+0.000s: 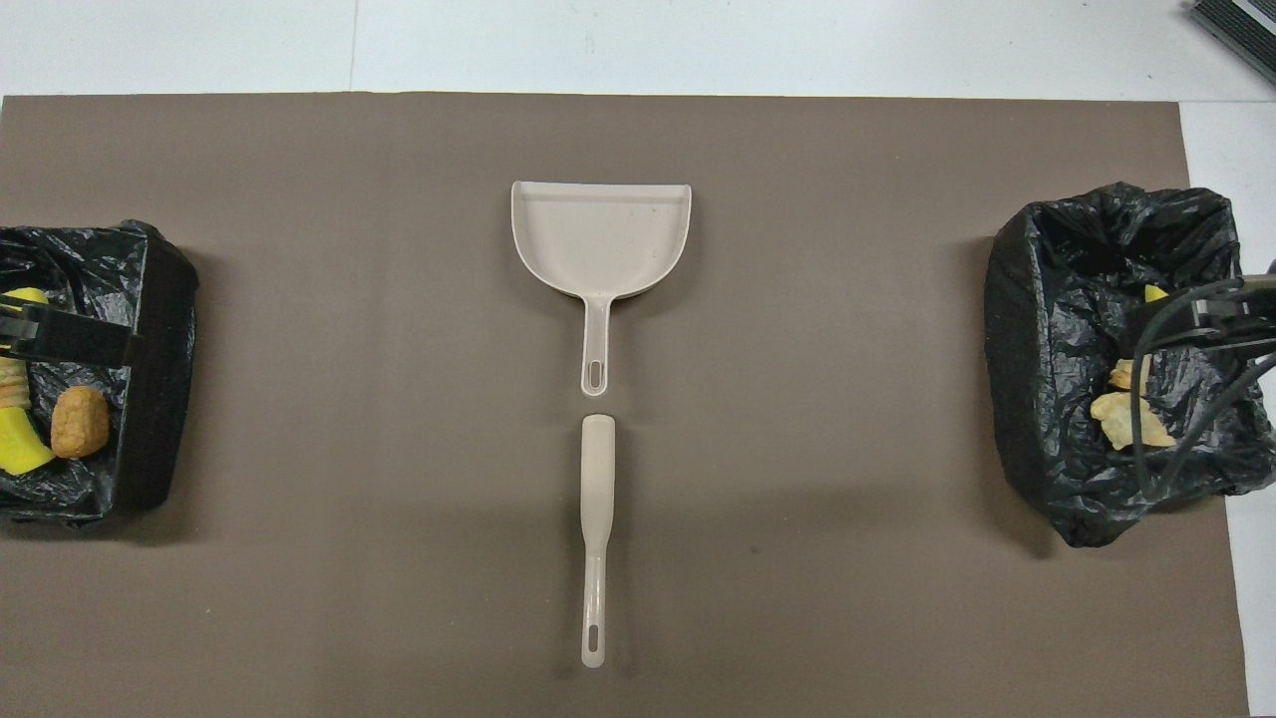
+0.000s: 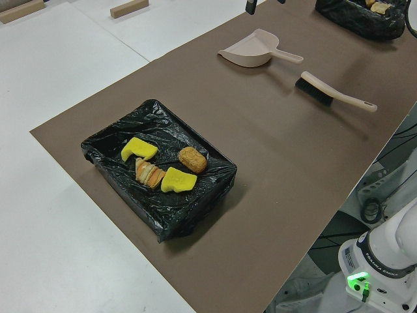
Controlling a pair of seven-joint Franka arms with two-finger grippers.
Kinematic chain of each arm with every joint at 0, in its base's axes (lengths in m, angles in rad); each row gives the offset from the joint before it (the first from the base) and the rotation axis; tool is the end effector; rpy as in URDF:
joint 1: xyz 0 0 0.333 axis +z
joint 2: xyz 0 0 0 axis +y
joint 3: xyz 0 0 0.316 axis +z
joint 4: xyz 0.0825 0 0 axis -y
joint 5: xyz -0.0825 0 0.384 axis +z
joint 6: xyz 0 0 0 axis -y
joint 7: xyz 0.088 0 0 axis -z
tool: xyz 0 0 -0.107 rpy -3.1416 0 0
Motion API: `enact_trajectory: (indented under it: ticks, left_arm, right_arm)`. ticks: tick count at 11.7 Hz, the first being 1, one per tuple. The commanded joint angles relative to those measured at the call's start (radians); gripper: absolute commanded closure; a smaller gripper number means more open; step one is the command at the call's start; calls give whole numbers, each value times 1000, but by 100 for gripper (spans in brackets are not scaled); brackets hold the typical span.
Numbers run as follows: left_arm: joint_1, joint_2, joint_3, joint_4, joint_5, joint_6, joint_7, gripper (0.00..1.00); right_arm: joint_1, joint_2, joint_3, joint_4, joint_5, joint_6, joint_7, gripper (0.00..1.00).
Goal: Sweep and dump trash in bin
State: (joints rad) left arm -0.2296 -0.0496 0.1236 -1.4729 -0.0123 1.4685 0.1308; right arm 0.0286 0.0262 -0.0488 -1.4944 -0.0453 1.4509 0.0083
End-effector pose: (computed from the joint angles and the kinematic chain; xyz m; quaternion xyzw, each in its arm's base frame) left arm 0.5244 -0.0551 0.6876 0.9926 -0.1189 0.0225 0.0089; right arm 0.5502 -0.0160 0.6357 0.9990 -0.0162 -0.0350 0.0230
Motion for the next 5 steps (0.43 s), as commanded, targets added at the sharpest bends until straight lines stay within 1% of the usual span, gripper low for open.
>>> enact_trajectory:
  ticks: [1, 2, 3, 5]
  left_arm:
    - [29, 25, 7, 52, 0, -37, 29, 0]
    - [38, 22, 7, 52, -17, -36, 32, 0]
    - [38, 17, 4, 45, -8, -25, 33, 0]
    - [36, 13, 1, 45, -8, -45, 32, 0]
  right_arm:
    - [-4, -20, -2, -21, 21, 3, -17, 0]
    - [-4, -20, -2, -21, 21, 3, -17, 0]
    - [-4, -20, -2, -21, 21, 3, -17, 0]
    - [-4, -20, -2, -21, 21, 3, -17, 0]
